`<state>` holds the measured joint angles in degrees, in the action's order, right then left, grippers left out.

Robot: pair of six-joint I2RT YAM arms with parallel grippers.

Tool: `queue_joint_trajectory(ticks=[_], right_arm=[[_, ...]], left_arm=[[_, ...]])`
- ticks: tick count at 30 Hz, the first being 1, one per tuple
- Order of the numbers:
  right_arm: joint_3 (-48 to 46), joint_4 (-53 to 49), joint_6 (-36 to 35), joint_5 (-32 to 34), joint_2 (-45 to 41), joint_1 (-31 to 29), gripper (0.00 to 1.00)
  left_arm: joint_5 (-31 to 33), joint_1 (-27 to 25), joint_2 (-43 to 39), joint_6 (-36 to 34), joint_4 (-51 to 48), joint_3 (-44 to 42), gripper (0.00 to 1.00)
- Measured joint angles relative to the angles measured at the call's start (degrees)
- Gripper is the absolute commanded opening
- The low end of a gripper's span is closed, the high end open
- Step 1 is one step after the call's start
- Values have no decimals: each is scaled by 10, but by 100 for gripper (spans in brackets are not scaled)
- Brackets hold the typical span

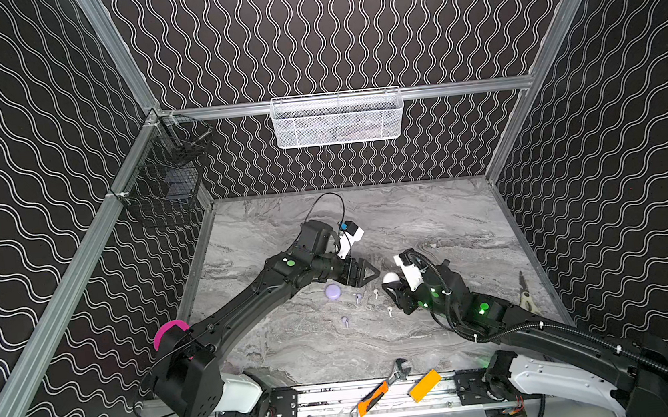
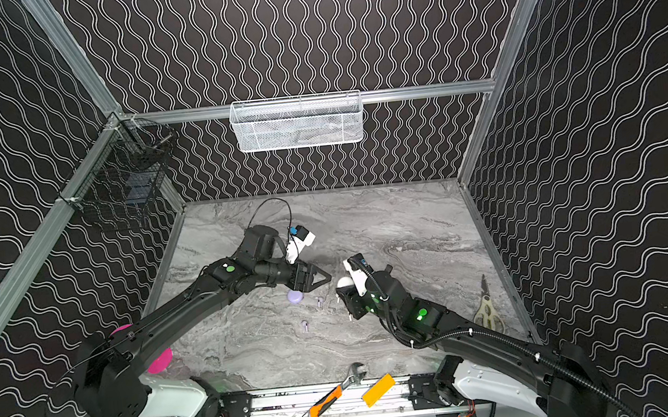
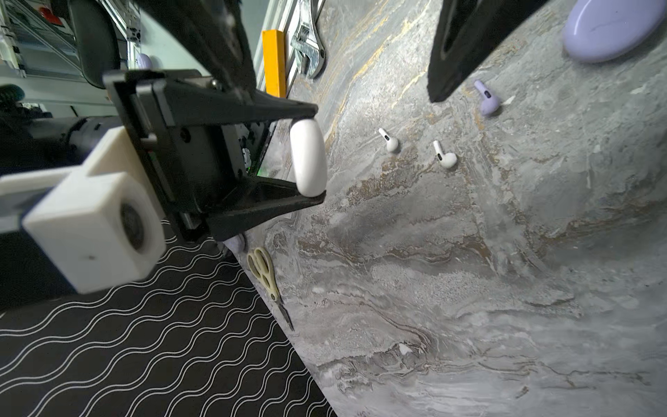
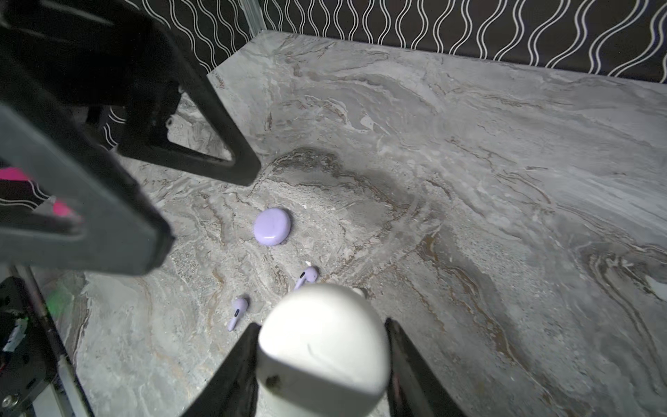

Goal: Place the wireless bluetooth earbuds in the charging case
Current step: 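Lift the white case toward the left gripper while the left gripper approaches, then close the left gripper on the white case held by the right gripper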

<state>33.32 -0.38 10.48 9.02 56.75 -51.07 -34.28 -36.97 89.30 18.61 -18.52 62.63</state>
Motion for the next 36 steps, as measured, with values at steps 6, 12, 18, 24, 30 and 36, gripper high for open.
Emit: queue_joint_trajectory(ticks=[6, 12, 18, 24, 30, 36], right_arm=[[18, 10, -14, 12, 19, -20, 29], [36, 22, -22, 12, 33, -36, 29], [56, 24, -30, 11, 51, -51, 28], [66, 25, -36, 12, 64, -62, 28], [75, 27, -40, 12, 77, -70, 27], [81, 26, -50, 12, 80, -73, 27]], left_arm=[[-15, 0, 5, -8, -9, 8, 78], [-29, 0, 11, -8, -9, 8, 78], [-35, 0, 11, -8, -9, -1, 77], [-42, 0, 11, -8, -8, -4, 70], [-53, 0, 3, -8, -9, -8, 60], [-65, 2, -6, -8, -6, -17, 57]])
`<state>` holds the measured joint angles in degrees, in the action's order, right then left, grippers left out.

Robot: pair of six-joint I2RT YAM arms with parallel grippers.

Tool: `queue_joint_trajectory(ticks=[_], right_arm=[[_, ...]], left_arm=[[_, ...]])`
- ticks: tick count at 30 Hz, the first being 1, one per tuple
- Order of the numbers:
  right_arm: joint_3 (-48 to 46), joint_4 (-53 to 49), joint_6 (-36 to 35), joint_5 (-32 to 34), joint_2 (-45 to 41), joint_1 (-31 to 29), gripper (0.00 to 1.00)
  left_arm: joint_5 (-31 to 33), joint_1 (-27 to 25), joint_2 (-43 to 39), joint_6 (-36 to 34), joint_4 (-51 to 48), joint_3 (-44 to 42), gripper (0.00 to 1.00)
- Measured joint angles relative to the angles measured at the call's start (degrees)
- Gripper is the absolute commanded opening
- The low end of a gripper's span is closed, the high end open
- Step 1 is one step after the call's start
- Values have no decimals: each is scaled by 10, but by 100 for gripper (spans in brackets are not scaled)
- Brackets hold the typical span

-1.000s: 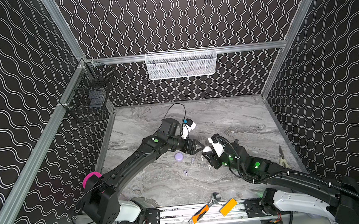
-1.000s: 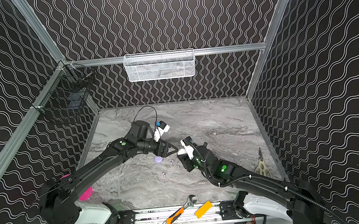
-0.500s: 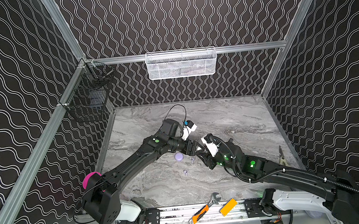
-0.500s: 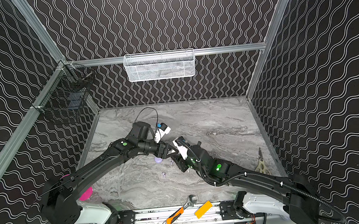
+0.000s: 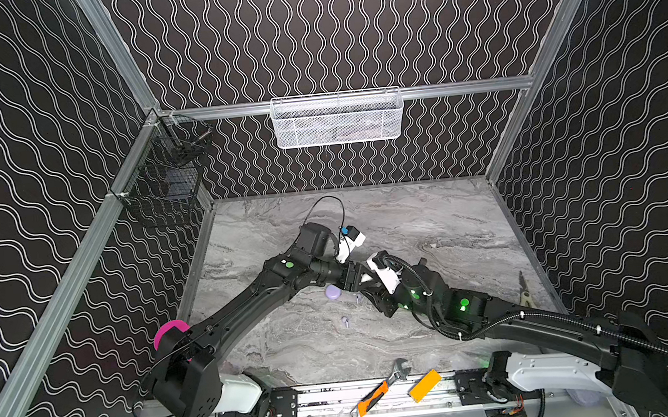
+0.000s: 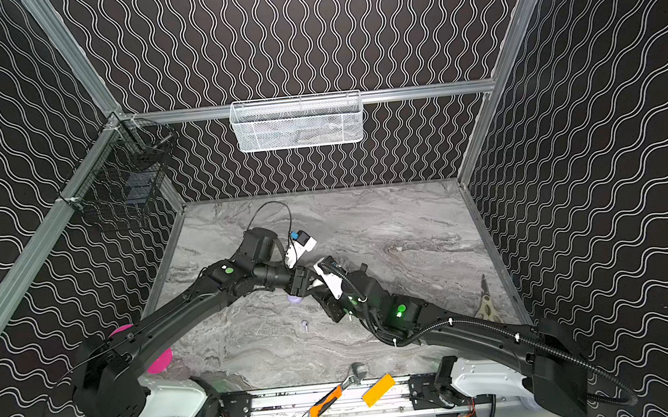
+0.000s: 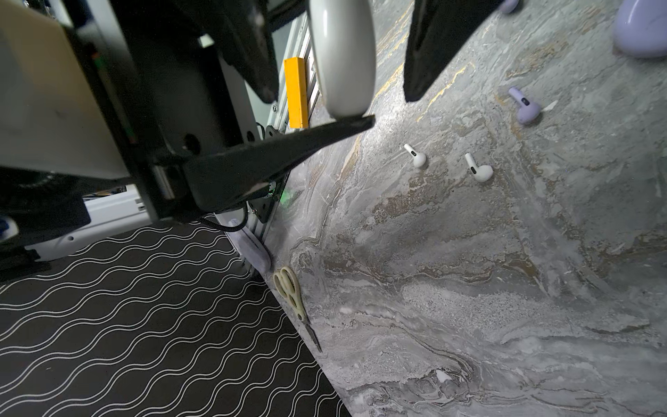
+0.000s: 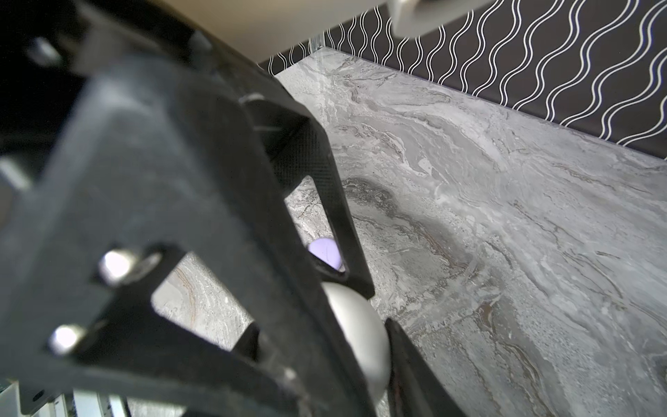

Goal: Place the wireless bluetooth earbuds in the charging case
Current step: 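Close the left gripper on the white case held by the right gripper, then open the right gripper and draw it back from the white case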

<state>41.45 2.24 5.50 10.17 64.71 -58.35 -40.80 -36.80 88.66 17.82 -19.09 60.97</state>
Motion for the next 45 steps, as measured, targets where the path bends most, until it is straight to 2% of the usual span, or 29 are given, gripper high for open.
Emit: queue_joint_trajectory(ticks=[13, 21, 32, 36, 40, 42, 45], right_arm=[[6, -5, -1, 3, 1, -4, 27], [6, -1, -2, 7, 6, -4, 26], [6, 2, -6, 14, 7, -4, 26], [6, 3, -9, 16, 6, -4, 27], [6, 4, -14, 17, 5, -5, 32], [6, 4, -14, 17, 3, -5, 45], [6, 5, -14, 19, 1, -5, 59]], left_arm=[[-22, 1, 1, 2, 15, -7, 36], [-14, 1, 0, 16, 17, -10, 28], [-11, 2, -1, 34, 31, -14, 27], [-11, 2, -3, 35, 34, -15, 18], [-12, 2, -8, 45, 44, -21, 8], [-12, 2, -10, 47, 47, -23, 4], [-14, 2, -12, 48, 53, -24, 5]])
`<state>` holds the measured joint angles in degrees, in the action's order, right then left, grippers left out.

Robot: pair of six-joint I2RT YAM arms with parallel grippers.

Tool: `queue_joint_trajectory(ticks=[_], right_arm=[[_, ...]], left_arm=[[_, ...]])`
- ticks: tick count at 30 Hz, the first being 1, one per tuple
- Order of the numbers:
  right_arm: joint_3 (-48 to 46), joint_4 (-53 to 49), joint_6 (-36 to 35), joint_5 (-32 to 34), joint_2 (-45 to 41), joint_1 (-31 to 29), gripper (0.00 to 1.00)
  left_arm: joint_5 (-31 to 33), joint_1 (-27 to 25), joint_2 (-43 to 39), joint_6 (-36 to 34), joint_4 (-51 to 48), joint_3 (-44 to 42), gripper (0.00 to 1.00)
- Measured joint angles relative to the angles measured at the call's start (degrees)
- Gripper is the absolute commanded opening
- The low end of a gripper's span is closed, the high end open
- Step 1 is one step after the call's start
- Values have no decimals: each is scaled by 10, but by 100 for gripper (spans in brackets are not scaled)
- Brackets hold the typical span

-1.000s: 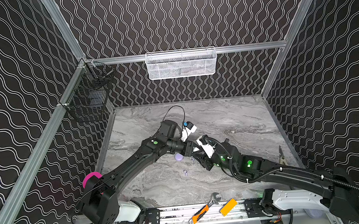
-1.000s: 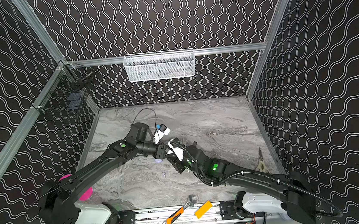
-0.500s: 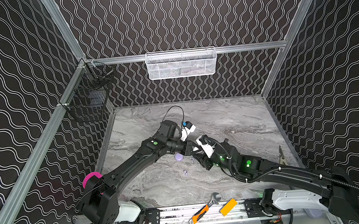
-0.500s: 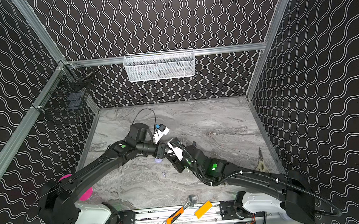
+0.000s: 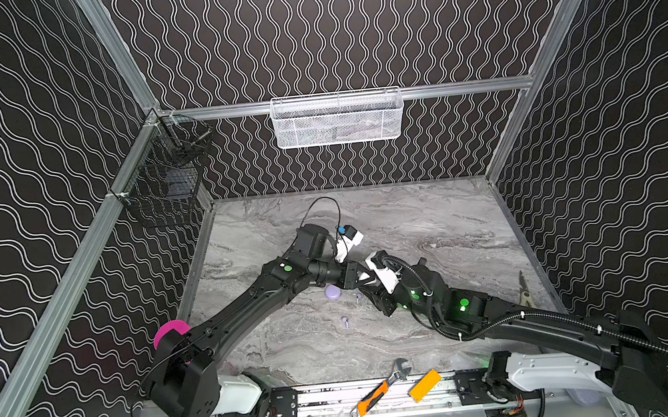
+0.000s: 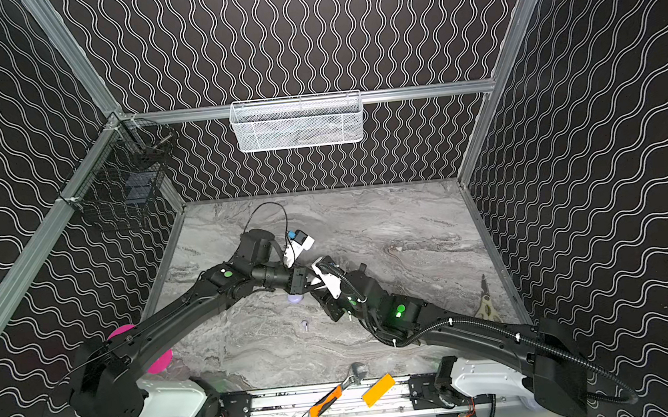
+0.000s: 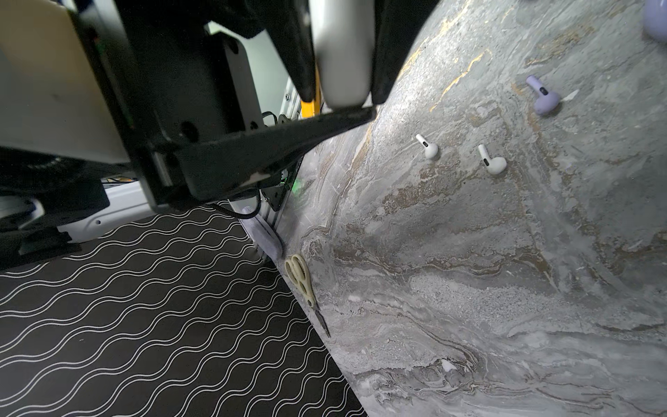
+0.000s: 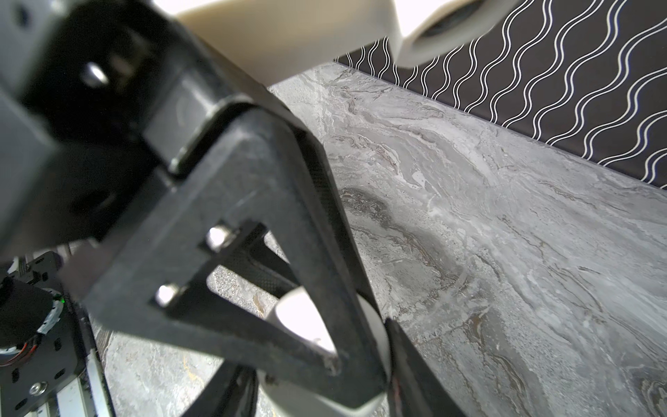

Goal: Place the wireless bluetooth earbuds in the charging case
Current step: 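Open the right gripper and draw it back from the white case, then bring the right gripper back and grasp the white case's other half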

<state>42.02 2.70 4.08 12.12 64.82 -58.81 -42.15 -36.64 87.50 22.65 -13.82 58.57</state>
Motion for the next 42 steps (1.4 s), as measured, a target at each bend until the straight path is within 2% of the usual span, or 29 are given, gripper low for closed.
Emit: queue_joint_trajectory(ticks=[7, 21, 28, 34, 39, 42], right_arm=[[-2, -7, 7, 8, -30, 1, 79], [-24, -58, 47, 15, -104, 1, 84], [-35, -65, 77, -1, -118, 16, 84], [-24, -69, 105, -61, -113, 97, 83], [-22, -68, 131, -152, -107, 173, 82], [-29, -56, 144, -217, -101, 210, 78]], left_arm=[[-50, 6, -2, -5, 9, 7, 4], [-26, 26, -15, -8, 6, 11, 4], [-15, 45, -37, -3, 35, -26, 4], [-10, 57, -58, 2, 60, -51, 4], [-9, 66, -73, 14, 80, -65, 4], [-11, 68, -80, 16, 88, -67, 4]])
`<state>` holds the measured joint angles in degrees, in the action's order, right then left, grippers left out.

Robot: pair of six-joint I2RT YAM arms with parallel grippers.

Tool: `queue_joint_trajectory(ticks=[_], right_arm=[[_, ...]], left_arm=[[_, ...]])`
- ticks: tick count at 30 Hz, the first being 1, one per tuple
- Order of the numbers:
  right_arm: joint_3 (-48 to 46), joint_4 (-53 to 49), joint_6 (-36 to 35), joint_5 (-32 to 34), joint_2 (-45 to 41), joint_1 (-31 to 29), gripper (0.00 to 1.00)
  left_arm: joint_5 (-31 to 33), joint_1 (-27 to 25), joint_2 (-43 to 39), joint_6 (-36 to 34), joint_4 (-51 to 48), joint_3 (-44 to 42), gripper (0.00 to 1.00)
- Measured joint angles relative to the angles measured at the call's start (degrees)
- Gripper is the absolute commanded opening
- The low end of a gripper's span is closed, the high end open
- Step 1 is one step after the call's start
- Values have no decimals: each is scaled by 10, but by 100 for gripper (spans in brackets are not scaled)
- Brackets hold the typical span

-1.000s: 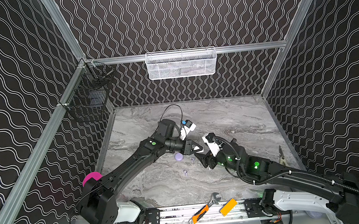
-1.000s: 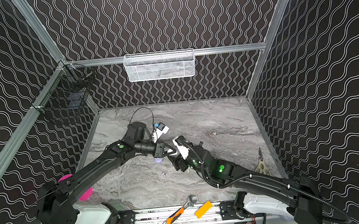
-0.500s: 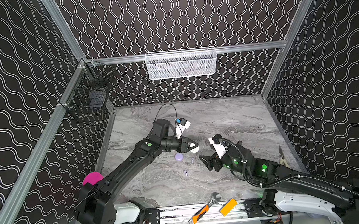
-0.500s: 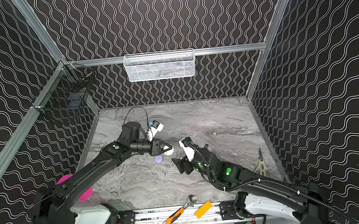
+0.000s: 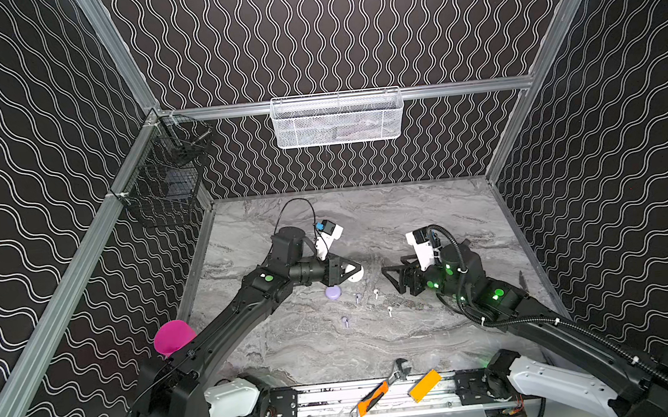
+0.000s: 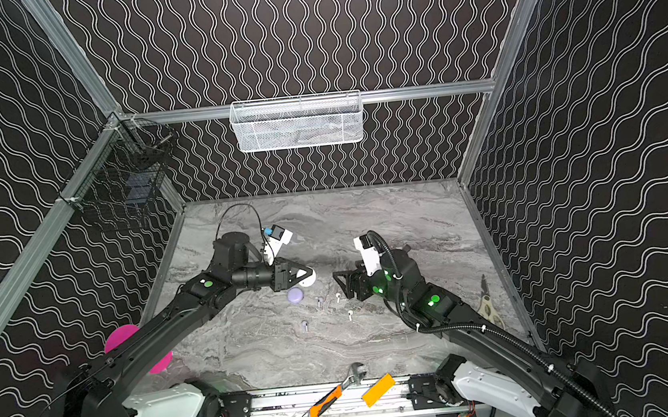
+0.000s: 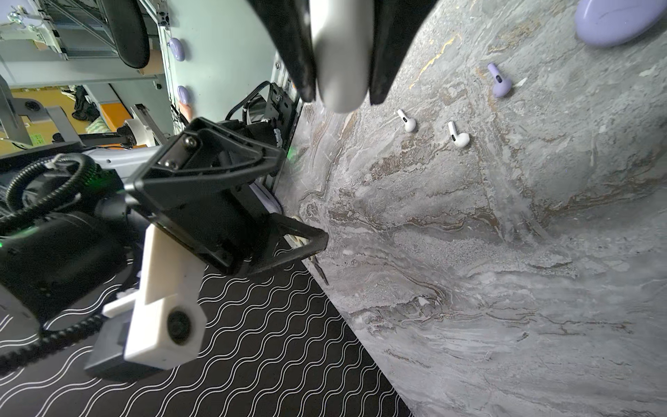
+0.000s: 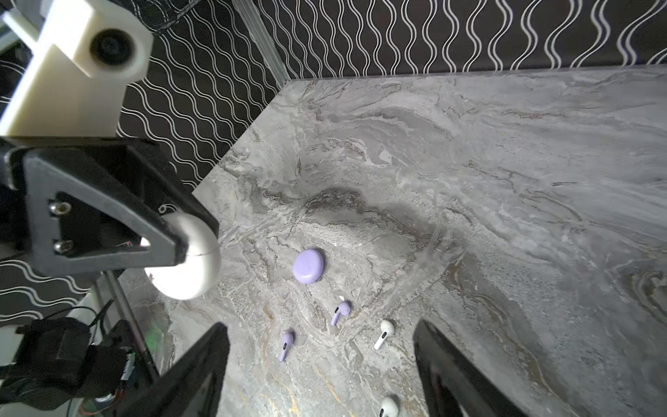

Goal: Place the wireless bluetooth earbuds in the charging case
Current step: 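Bring the right gripper back and grasp the white case's other half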

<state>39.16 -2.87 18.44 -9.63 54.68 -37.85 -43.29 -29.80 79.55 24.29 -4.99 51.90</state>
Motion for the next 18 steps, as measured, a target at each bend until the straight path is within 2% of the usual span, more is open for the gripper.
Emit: queue_joint_trajectory(ticks=[4, 9, 13, 18], right_arm=[[-20, 32, 29, -102, 14, 57, 71], [-39, 96, 68, -234, 33, 99, 61], [-67, 174, 111, -323, 35, 112, 53], [-88, 278, 170, -400, 47, 115, 45]], left_arm=[[-4, 2, -6, 9, 8, -4, 4], [-11, 2, -15, 10, 24, -10, 5], [-21, 2, -19, 21, 33, -17, 5], [-34, 2, -25, 29, 49, -26, 6]])
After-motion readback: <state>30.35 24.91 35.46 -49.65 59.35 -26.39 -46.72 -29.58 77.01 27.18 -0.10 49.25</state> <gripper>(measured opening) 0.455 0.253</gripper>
